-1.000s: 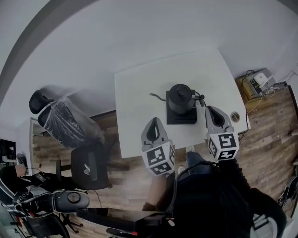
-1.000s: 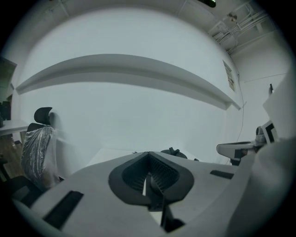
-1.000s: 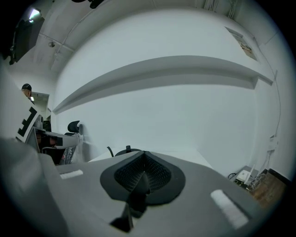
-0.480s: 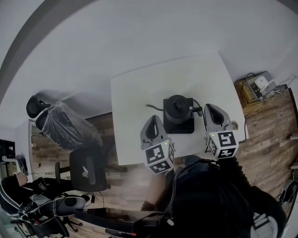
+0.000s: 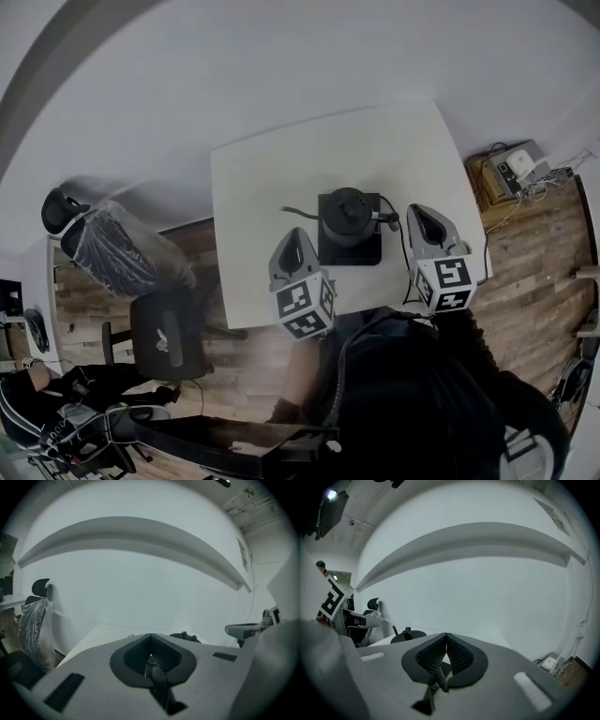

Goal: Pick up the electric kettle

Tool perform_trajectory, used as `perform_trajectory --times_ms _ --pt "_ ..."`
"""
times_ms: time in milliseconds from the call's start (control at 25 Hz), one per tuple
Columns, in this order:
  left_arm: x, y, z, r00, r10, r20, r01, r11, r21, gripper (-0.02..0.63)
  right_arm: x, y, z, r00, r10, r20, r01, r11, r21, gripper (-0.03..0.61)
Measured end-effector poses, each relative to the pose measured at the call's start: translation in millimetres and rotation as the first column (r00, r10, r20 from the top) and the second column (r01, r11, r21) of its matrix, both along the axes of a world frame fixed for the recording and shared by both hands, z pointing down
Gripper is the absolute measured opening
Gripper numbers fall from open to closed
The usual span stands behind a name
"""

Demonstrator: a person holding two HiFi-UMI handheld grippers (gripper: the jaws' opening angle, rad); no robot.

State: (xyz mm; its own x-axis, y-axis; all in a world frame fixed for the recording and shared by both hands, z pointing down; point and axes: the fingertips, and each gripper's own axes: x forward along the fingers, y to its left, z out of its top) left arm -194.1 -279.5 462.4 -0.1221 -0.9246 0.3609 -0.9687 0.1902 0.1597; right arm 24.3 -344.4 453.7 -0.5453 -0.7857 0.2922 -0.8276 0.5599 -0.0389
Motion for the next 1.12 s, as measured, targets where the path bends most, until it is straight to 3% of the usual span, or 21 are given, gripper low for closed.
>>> perform_trajectory --times_ms 280,400,840,960,1120 --pt "-14.0 -8.5 17.5 0.994 0.056 -0.091 -0.058 0.998 -0.019 0.0 6.8 -8.0 2.8 0.998 0.038 -0.043 -0.038 0.999 0.001 0.003" --pt "-20.3 -13.6 25.0 0.994 0.059 -0.095 -0.061 0.998 -0.025 0.0 10.3 -11.5 6.0 0.997 0.051 -0.053 -0.051 0.999 -0.001 0.003" --pt "-32.3 -20.6 55.8 0.981 0.054 -0.188 -0.065 0.996 -0.054 0.002 8.8 1.8 27.3 0.997 -0.021 -0.075 0.02 1.0 -0.009 0.038" --pt "-31.2 -24.1 62.7 0.972 0.08 -0.221 -0.096 0.993 -0.062 0.086 5.9 5.2 34.4 0.996 -0.038 -0.085 0.036 0.999 -0.017 0.074" --pt "-27.3 -28.5 70.0 0.962 0.117 -0.248 -0.139 0.988 -0.073 0.149 1.2 10.8 43.6 0.994 -0.06 -0.09 0.057 0.998 -0.032 0.102"
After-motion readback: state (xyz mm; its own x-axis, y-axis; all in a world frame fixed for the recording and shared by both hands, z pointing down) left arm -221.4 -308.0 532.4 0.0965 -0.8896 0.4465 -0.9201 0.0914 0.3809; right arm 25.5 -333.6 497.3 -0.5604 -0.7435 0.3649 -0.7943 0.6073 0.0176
